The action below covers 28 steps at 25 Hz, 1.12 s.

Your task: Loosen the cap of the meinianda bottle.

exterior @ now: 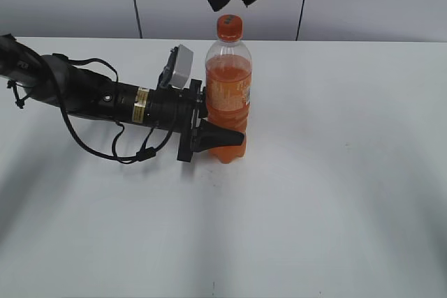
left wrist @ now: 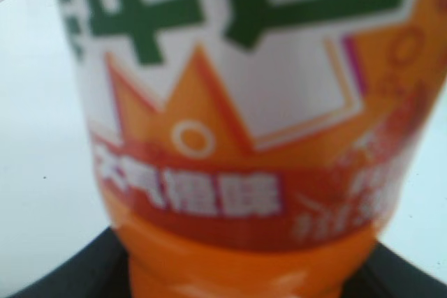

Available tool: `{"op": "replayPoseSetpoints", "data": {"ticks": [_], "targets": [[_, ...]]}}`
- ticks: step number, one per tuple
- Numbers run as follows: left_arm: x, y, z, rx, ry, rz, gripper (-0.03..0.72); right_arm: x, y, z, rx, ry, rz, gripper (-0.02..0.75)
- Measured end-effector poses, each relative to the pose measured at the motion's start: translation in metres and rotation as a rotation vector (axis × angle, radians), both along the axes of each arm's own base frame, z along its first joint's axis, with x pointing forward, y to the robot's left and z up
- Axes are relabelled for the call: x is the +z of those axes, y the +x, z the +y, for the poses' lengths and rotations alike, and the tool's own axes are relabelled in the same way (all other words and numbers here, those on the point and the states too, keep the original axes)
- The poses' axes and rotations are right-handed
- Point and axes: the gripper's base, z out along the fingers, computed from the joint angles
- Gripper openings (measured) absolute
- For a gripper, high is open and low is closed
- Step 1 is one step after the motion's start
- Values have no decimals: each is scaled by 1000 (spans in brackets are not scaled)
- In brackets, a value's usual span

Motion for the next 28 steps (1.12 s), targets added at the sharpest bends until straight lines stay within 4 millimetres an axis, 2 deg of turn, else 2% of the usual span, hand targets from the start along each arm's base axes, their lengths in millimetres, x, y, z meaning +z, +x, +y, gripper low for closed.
{"op": "replayPoseSetpoints", "data": {"ticks": [6, 10, 18, 28], "targets": [[0, 0, 0, 1, -1, 0, 401, -1, 2, -4, -299, 40, 133, 407], [0, 0, 0, 1, -1, 0, 401, -4, 5, -6, -398, 33, 155, 407], [0, 0, 0, 0, -1, 0, 401, -25, 11, 5, -417, 20, 224, 407], [0, 0, 0, 0, -1, 0, 401, -27, 8, 11, -407, 29, 227, 408]]}}
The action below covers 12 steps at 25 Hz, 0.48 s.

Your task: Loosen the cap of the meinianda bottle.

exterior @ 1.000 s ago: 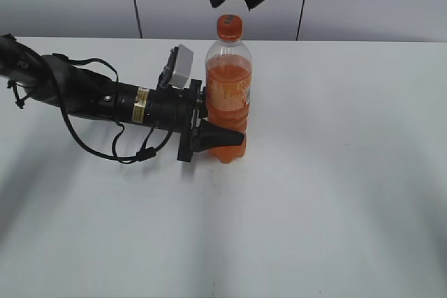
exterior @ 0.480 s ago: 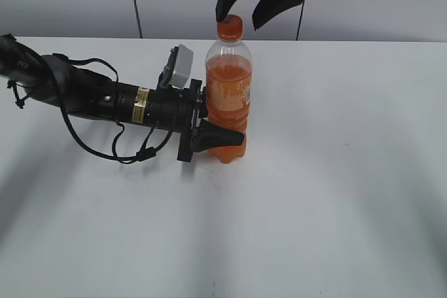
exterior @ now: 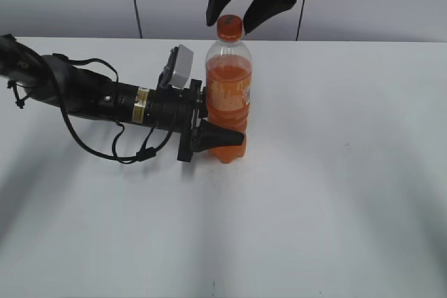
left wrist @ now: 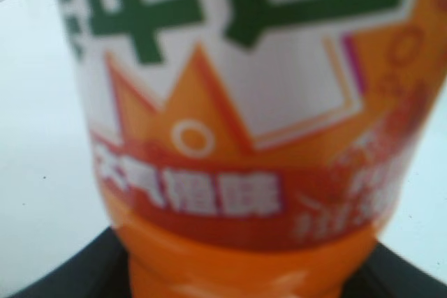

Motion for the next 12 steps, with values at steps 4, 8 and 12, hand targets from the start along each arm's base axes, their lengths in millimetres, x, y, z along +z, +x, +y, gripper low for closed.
{"op": "replayPoseSetpoints", "data": {"ticks": [4, 8, 12], "targets": [[0, 0, 0, 0, 0, 0, 401, -4, -1, 4, 8, -4, 7, 408], [0, 0, 0, 0, 0, 0, 401, -4, -1, 4, 9, -6, 6, 408], [0, 0, 0, 0, 0, 0, 401, -4, 0, 4, 7, -9, 1, 408]]}}
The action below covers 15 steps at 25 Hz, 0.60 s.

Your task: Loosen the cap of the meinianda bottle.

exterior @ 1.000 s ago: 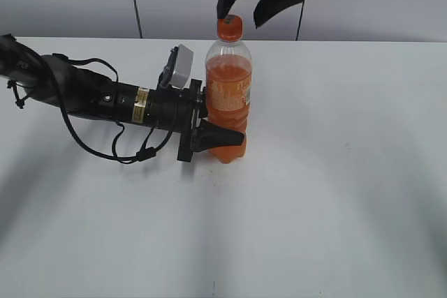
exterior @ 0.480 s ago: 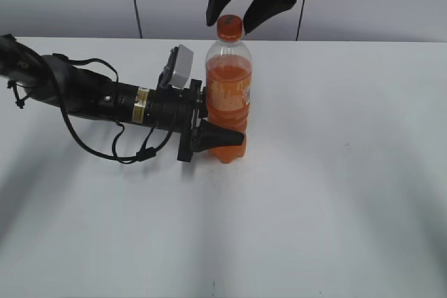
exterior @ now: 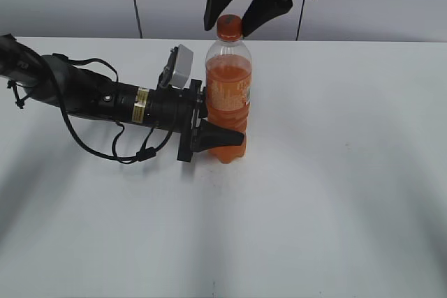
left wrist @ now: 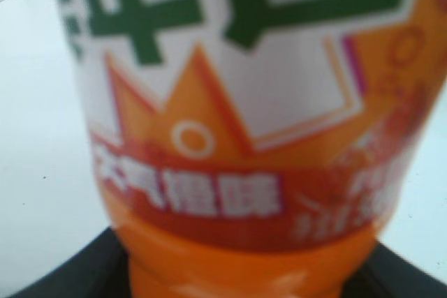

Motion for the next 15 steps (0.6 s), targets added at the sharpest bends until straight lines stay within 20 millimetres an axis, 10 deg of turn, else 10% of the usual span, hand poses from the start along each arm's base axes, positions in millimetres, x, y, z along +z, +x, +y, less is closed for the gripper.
{"op": "replayPoseSetpoints", "data": {"ticks": [15], "targets": [[0, 0, 0, 0, 0, 1, 401, -1, 1, -1, -1, -15, -14, 408]]}}
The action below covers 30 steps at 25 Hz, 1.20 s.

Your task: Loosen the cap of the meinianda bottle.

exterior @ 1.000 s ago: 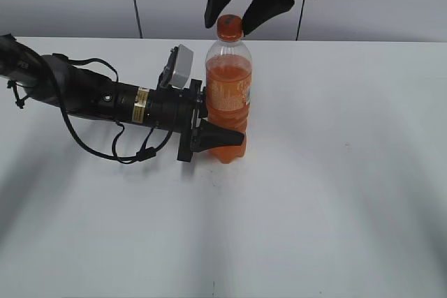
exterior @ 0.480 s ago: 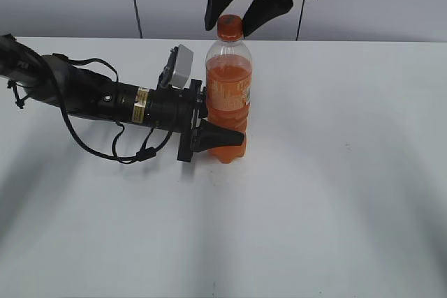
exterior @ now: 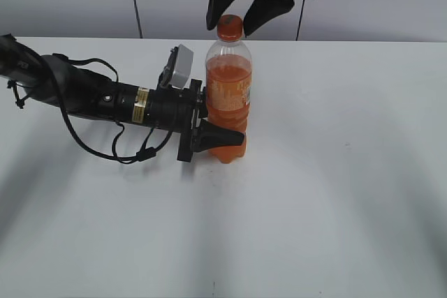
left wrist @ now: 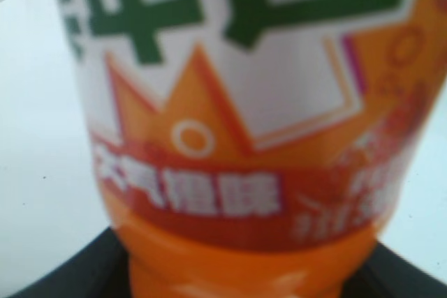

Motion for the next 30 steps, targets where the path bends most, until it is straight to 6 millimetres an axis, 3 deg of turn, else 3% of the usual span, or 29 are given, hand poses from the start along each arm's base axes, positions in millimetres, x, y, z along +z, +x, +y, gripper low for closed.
{"op": "replayPoseSetpoints", "data": {"ticks": [8, 18, 30], "targets": [[0, 0, 0, 0, 0, 1, 401, 0, 0, -1, 2, -7, -4, 283], [0, 0, 0, 1, 0, 2, 401, 0, 0, -1, 69, -26, -31, 283], [0, -2, 0, -24, -6, -14, 400, 1, -4, 4, 546, -76, -204, 280]]}}
